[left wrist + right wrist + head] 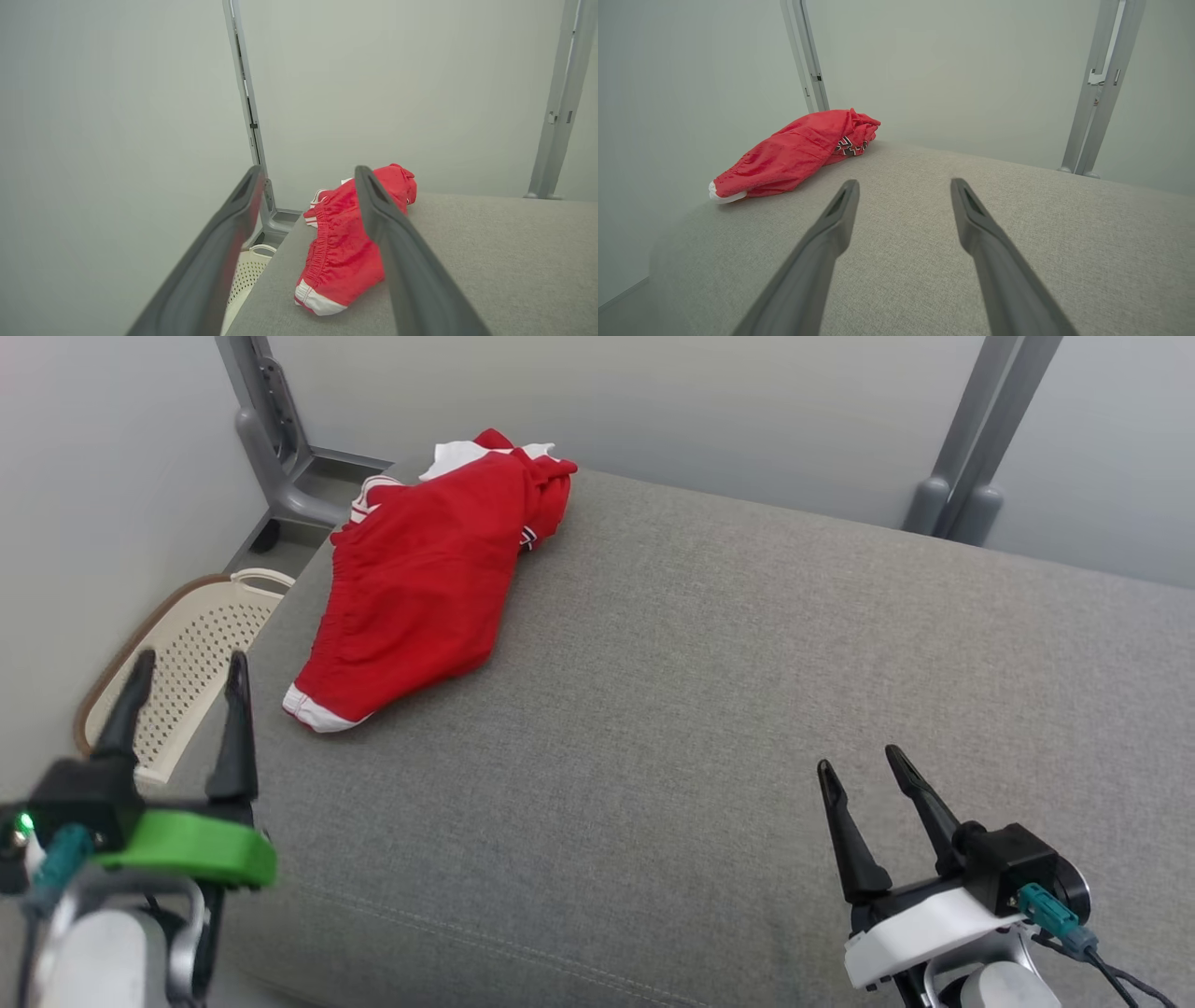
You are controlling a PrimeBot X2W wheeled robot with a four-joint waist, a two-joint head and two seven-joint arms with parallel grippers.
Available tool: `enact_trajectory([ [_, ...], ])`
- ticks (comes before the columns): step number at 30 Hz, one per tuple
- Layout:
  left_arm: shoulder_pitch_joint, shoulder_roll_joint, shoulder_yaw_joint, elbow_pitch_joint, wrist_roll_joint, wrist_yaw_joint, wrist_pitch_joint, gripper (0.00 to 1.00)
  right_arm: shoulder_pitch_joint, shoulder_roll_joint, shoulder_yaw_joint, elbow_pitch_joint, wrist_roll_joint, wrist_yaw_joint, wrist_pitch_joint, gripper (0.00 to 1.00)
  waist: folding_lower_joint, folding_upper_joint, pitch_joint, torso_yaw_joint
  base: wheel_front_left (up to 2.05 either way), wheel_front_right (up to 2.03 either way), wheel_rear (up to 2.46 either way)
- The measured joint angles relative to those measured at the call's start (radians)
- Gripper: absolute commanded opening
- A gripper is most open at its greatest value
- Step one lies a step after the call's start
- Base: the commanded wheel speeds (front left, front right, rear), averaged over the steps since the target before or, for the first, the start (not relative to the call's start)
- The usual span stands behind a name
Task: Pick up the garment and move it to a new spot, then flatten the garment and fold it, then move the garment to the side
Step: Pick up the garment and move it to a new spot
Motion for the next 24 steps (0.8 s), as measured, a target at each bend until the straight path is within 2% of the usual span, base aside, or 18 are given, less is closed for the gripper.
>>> enact_trajectory([
  [3,-0.077,0.034,0.003,0.006,-0.027,-0.016,0.055,1.00,-0.008,0.000,-0.005,-0.006,-0.006,0.000,0.000,1.00,0.0000,0.0000,0.010,-0.011,0.00,0.00,0.00],
  [7,-0.234,0.097,0.023,0.060,-0.127,-0.036,0.163,1.00,-0.026,0.000,-0.008,-0.021,-0.022,0.000,0.000,1.00,0.0000,0.0000,0.036,-0.037,0.00,0.00,0.00],
  [8,-0.271,0.114,0.029,0.081,-0.149,-0.039,0.187,1.00,-0.032,0.000,-0.009,-0.027,-0.026,0.000,0.000,1.00,0.0000,0.0000,0.044,-0.043,0.00,0.00,0.00],
  [9,-0.339,0.154,0.039,0.142,-0.190,-0.043,0.237,1.00,-0.040,0.000,-0.012,-0.032,-0.036,0.000,0.000,1.00,0.0000,0.0000,0.064,-0.056,0.00,0.00,0.00],
  [11,-0.382,0.175,0.043,0.197,-0.240,-0.044,0.290,1.00,-0.053,0.000,-0.014,-0.038,-0.045,0.000,0.000,1.00,0.0000,0.0000,0.086,-0.070,0.00,0.00,0.00],
  [18,-0.449,0.247,0.043,0.388,-0.358,-0.047,0.425,1.00,-0.091,0.000,-0.026,-0.058,-0.092,0.000,0.000,1.00,0.0001,0.0000,0.178,-0.117,0.00,0.00,0.00],
  [24,-0.449,0.268,0.012,0.469,-0.463,-0.048,0.432,1.00,-0.110,0.000,-0.039,-0.078,-0.122,0.000,0.000,1.00,0.0001,0.0000,0.261,-0.157,0.00,0.00,0.00],
])
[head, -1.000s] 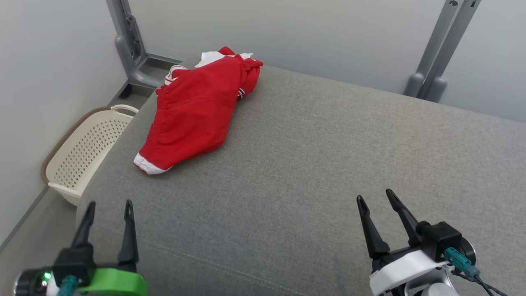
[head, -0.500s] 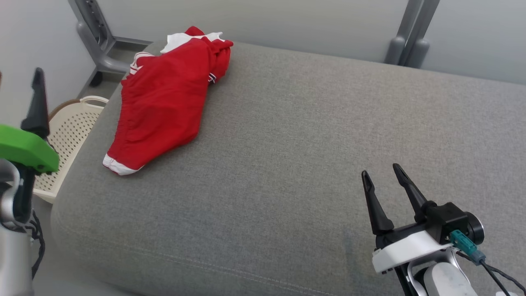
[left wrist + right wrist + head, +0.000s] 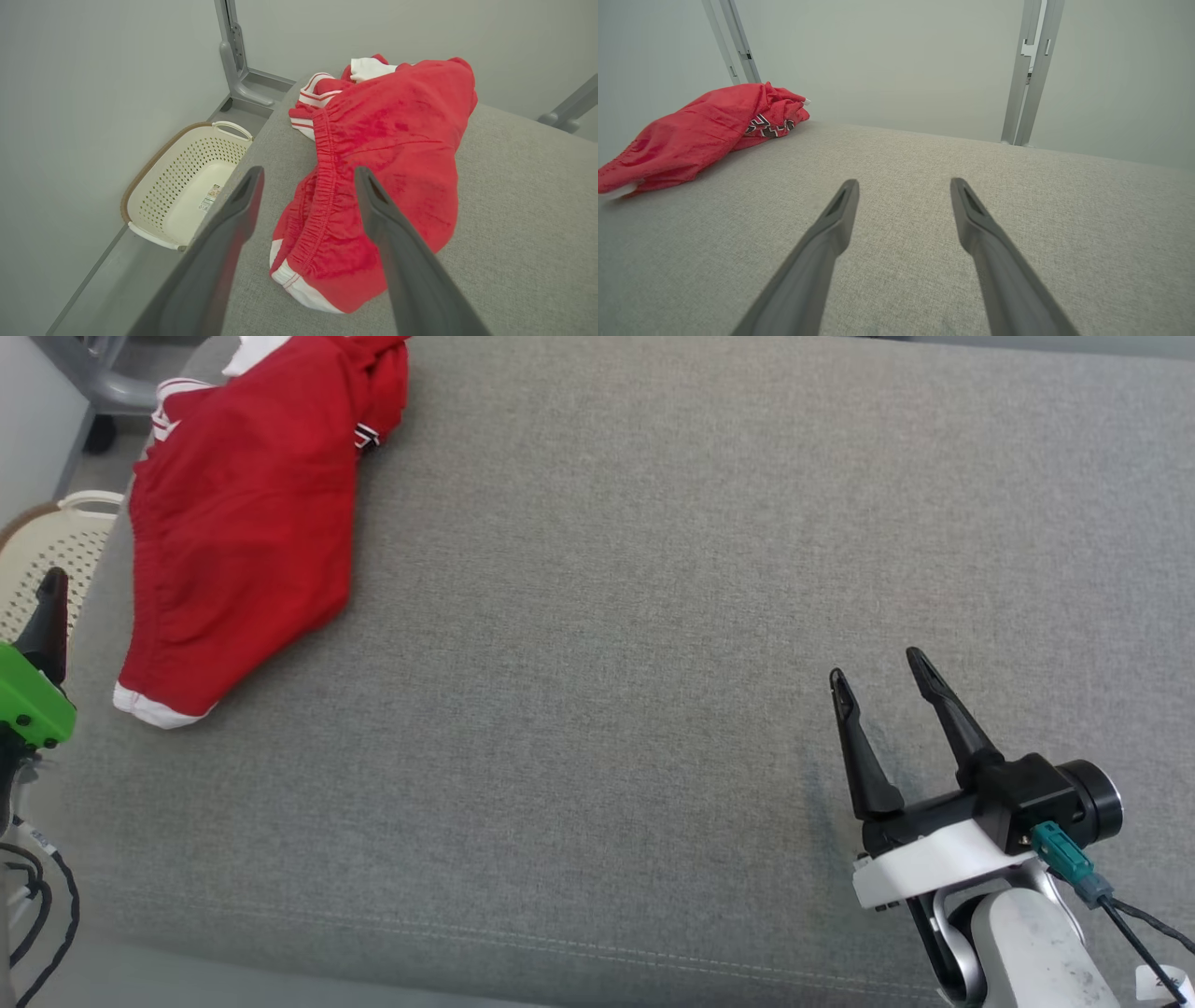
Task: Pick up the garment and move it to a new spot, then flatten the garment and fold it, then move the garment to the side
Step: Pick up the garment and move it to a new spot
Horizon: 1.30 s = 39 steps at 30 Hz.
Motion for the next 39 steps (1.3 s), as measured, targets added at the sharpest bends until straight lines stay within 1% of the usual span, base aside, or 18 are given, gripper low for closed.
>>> enact_trajectory([
  [5,-0.015,0.018,-0.040,0.052,-0.061,0.000,-0.025,1.00,-0.012,0.000,-0.005,-0.016,-0.030,0.000,0.000,1.00,0.0000,0.0000,0.064,-0.027,0.00,0.00,0.00],
  [9,-0.036,0.034,-0.069,0.113,-0.083,0.000,-0.042,1.00,-0.018,0.000,-0.009,-0.028,-0.048,0.000,0.000,1.00,0.0000,0.0000,0.110,-0.044,0.00,0.00,0.00],
  [15,-0.072,0.040,-0.095,0.198,-0.123,0.000,-0.086,1.00,-0.027,0.000,-0.010,-0.047,-0.071,0.000,0.000,1.00,0.0000,0.0000,0.176,-0.060,0.00,0.00,0.00],
  [25,-0.128,0.044,-0.170,0.279,-0.173,0.000,-0.132,1.00,-0.039,0.000,-0.014,-0.065,-0.091,0.000,0.000,1.00,0.0000,0.0000,0.257,-0.081,0.00,0.00,0.00],
  [26,-0.133,0.045,-0.178,0.288,-0.175,0.000,-0.135,0.85,-0.040,0.000,-0.013,-0.066,-0.092,0.000,0.000,1.00,0.0000,0.0000,0.261,-0.083,0.00,0.00,0.00],
  [27,-0.139,0.046,-0.186,0.295,-0.175,0.000,-0.143,0.56,-0.041,0.000,-0.013,-0.068,-0.092,0.000,0.000,1.00,0.0000,0.0000,0.265,-0.085,0.00,0.00,0.00],
  [28,-0.144,0.048,-0.200,0.300,-0.175,0.000,-0.153,0.38,-0.042,0.000,-0.013,-0.069,-0.092,0.000,0.000,1.00,0.0000,0.0000,0.269,-0.087,0.00,0.00,0.00],
  [29,-0.148,0.049,-0.209,0.303,-0.175,0.000,-0.165,0.14,-0.043,0.000,-0.013,-0.069,-0.092,0.000,0.000,1.00,0.0000,0.0000,0.272,-0.089,0.00,0.00,0.00],
  [30,-0.154,0.049,-0.218,0.306,-0.175,0.000,-0.178,0.00,-0.044,0.000,-0.013,-0.069,-0.092,0.000,0.000,1.00,0.0000,0.0000,0.275,-0.090,0.00,0.00,0.00],
  [33,-0.167,0.054,-0.245,0.315,-0.176,0.000,-0.214,0.00,-0.048,0.000,-0.012,-0.067,-0.091,0.000,0.000,1.00,0.0000,0.0000,0.275,-0.092,0.00,0.00,0.00],
  [39,-0.201,0.090,-0.272,0.343,-0.174,0.000,-0.306,0.00,-0.058,0.000,-0.006,-0.055,-0.071,0.000,0.000,1.00,0.0000,0.0000,0.248,-0.091,0.00,0.00,0.00],
])
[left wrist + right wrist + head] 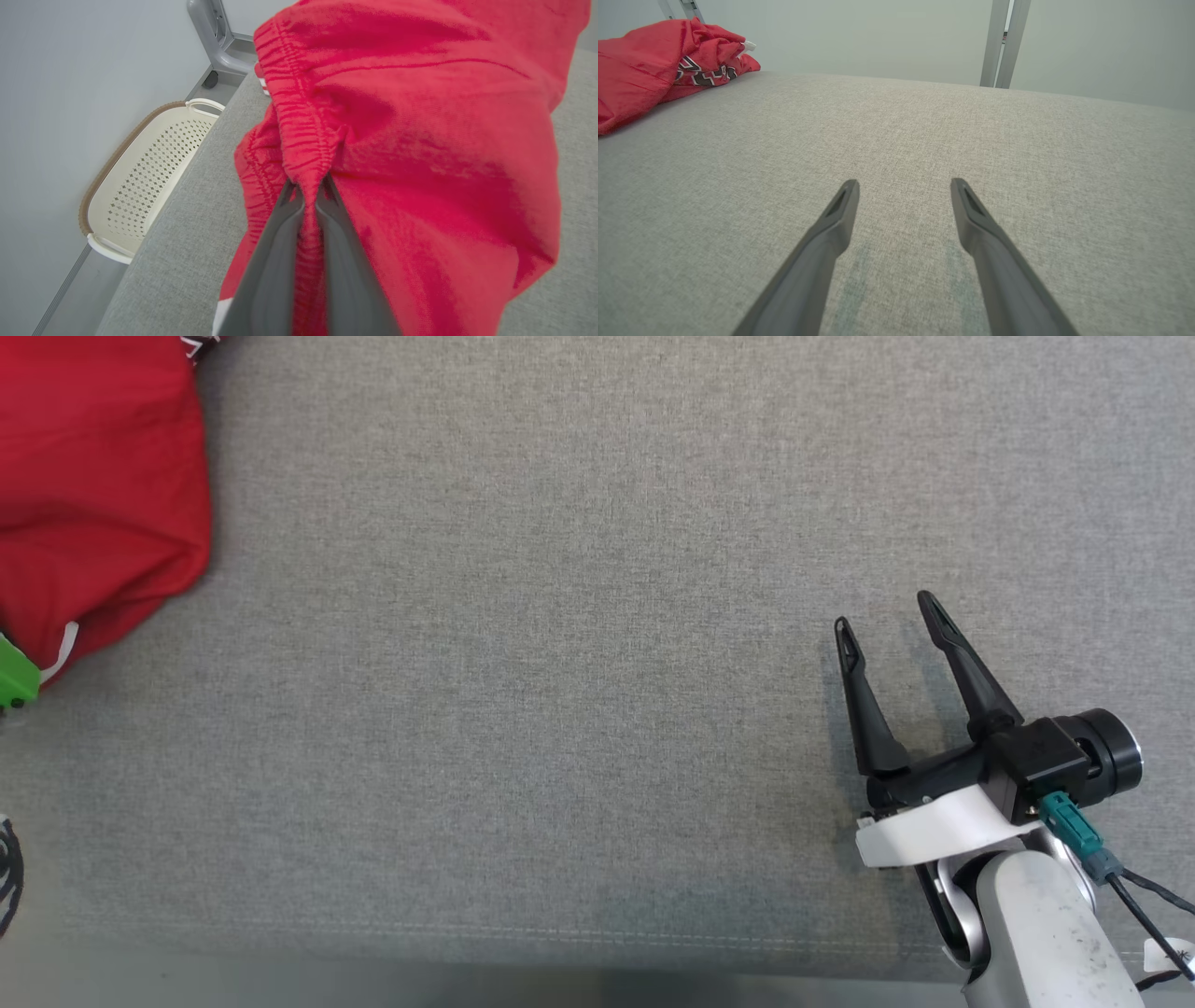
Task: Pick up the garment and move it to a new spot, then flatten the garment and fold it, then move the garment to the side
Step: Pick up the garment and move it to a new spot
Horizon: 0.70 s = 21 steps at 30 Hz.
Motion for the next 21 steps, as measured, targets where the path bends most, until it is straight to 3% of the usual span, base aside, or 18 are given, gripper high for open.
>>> enact_trajectory([
  [14,-0.078,0.105,-0.087,-0.145,0.000,-0.001,-0.056,0.00,0.007,0.000,0.026,0.047,0.104,0.000,0.000,1.00,-0.0001,0.0000,-0.163,0.003,0.00,0.00,0.00],
  [21,-0.121,0.106,-0.145,-0.272,0.038,-0.001,-0.007,0.00,0.033,0.000,0.039,0.062,0.148,0.000,0.000,1.00,-0.0001,0.0000,-0.264,-0.018,0.00,0.00,0.00],
])
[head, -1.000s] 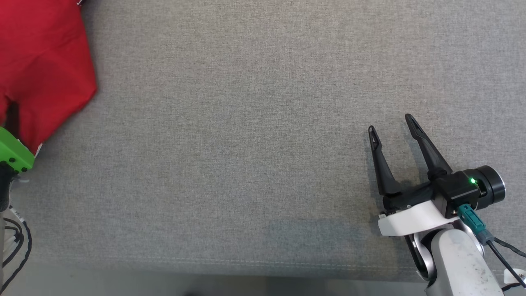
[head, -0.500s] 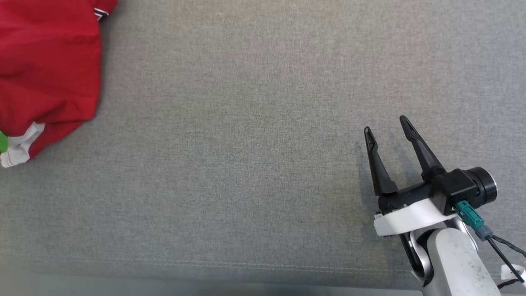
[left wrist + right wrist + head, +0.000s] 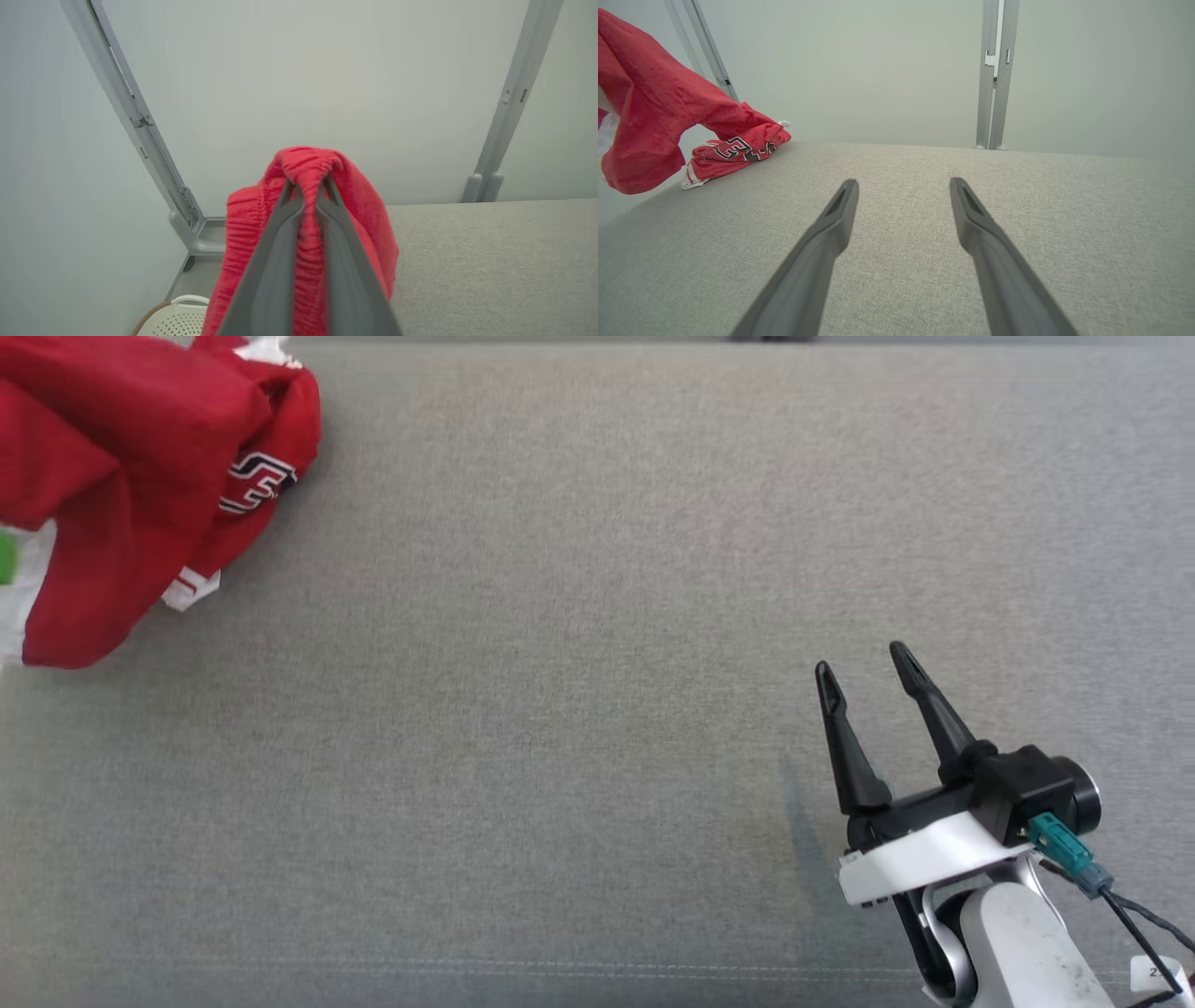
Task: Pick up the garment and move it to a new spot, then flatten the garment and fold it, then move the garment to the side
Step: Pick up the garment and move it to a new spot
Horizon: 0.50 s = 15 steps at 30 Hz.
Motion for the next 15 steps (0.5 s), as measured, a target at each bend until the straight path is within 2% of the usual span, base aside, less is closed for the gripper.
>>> enact_trajectory([
  [6,-0.026,-0.054,-0.031,-0.113,0.003,0.023,0.048,0.00,0.014,0.000,-0.003,0.004,0.013,0.000,0.000,1.00,0.0000,0.0000,-0.053,-0.043,0.00,0.00,0.00],
  [12,-0.037,-0.182,-0.093,-0.231,-0.005,0.060,0.089,0.00,0.030,0.000,0.008,0.011,0.028,0.000,0.000,1.00,0.0000,0.0000,-0.093,-0.112,0.00,0.00,0.00],
  [15,-0.042,-0.264,-0.131,-0.261,-0.005,0.079,0.095,0.00,0.032,0.000,0.017,0.013,0.034,0.000,0.000,1.00,0.0000,0.0000,-0.108,-0.145,0.00,0.00,0.00],
])
